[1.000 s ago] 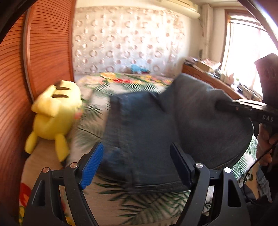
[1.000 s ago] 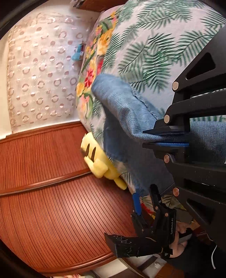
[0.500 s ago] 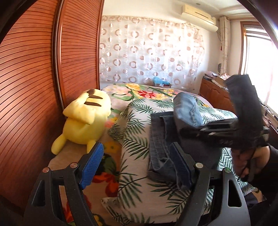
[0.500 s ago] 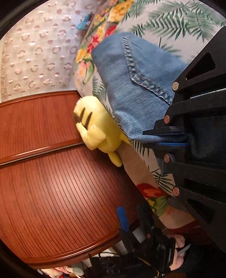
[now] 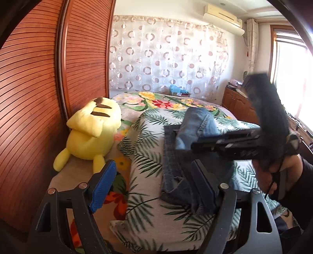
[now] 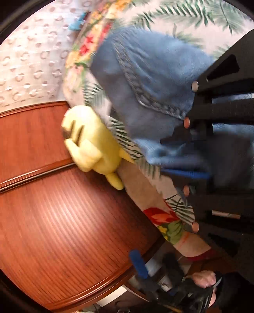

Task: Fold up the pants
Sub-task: 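Lift the jeans with the right tool and fold them over onto themselves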

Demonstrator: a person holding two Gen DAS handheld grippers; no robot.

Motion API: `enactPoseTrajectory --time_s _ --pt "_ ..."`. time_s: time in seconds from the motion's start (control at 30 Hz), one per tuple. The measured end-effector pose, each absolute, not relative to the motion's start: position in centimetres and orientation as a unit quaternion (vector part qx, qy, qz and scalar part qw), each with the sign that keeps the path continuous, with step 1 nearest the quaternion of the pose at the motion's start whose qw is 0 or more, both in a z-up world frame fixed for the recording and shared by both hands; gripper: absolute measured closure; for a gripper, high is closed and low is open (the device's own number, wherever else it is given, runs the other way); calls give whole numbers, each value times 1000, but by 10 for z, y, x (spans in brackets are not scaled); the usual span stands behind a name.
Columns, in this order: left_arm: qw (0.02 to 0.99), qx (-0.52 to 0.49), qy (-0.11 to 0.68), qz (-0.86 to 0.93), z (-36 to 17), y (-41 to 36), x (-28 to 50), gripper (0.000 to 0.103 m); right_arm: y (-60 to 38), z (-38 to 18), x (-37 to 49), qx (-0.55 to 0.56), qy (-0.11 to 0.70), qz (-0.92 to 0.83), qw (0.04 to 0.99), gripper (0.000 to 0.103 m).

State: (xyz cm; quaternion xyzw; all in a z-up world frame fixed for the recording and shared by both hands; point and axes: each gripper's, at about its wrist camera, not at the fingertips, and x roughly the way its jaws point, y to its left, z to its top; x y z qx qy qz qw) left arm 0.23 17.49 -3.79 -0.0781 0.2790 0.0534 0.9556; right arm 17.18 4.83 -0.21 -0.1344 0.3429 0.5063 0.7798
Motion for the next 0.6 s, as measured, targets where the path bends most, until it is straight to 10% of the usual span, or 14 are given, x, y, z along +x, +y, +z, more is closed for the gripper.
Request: enactPoseTrajectory --time_s 0.13,0.47,0.6 --pt "957 -78 277 30 -34 160 16 24 28 25 167 -138 289 506 801 51" --pt "952 -76 295 -18 -42 130 52 24 0 11 213 -171 276 407 854 49" --pt "940 -75 332 -25 -63 127 58 55 8 5 222 -161 287 407 852 47"
